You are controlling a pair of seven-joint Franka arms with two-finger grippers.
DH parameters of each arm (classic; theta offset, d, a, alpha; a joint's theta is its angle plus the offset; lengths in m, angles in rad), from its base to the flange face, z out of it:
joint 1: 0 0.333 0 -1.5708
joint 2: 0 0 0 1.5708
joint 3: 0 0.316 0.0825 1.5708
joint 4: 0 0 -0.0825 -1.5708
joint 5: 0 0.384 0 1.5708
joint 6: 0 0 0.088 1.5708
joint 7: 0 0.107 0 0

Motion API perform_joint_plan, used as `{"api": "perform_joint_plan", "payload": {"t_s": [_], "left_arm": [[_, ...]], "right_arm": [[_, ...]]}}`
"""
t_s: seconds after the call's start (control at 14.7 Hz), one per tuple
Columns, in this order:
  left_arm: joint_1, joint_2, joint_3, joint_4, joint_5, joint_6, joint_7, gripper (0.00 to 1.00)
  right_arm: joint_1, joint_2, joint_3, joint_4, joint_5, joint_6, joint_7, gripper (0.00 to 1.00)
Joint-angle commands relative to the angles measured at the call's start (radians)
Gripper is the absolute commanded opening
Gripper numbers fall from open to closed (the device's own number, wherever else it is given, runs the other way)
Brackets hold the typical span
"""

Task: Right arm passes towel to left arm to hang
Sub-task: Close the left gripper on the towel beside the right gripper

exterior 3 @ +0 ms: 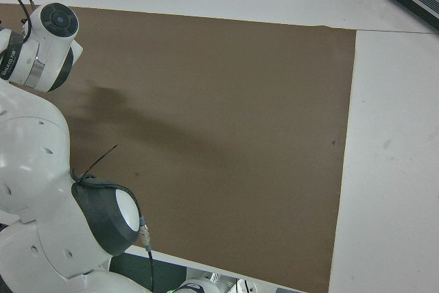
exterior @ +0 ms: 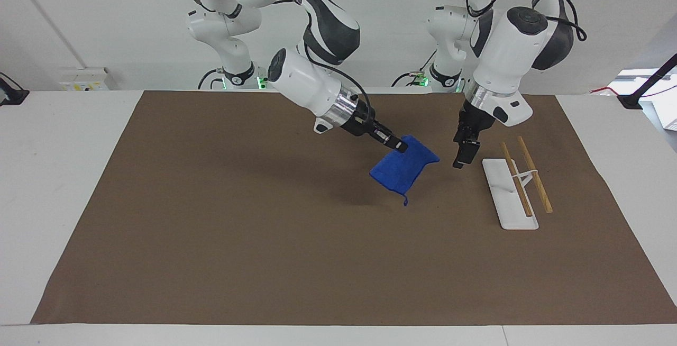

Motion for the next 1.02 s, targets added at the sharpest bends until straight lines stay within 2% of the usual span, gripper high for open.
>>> {"api": "perform_joint_plan", "payload": {"t_s": [0.0,0.27,0.54,0.95], "left_arm": [[-0.043,0.008,0.013,-0.014,-0.012,0.023,-0.026,0.86],[-0.059,0.024,0.013,-0.014,-0.012,0.024,-0.027,0.72],[-0.062,0.033,0.013,-0.016,-0.012,0.033,-0.03,0.65],[-0.073,0.045,0.013,-0.016,-0.012,0.046,-0.049,0.43]], "right_arm": [[-0.002,-0.004,0.002,-0.009,0.021,0.015,0.004,0.0],[-0.002,-0.004,0.0,-0.009,0.021,0.016,0.004,0.0],[-0.002,-0.004,0.0,-0.009,0.021,0.018,0.004,0.0],[-0.002,-0.004,0.0,-0.007,0.021,0.019,0.004,0.0]]}}
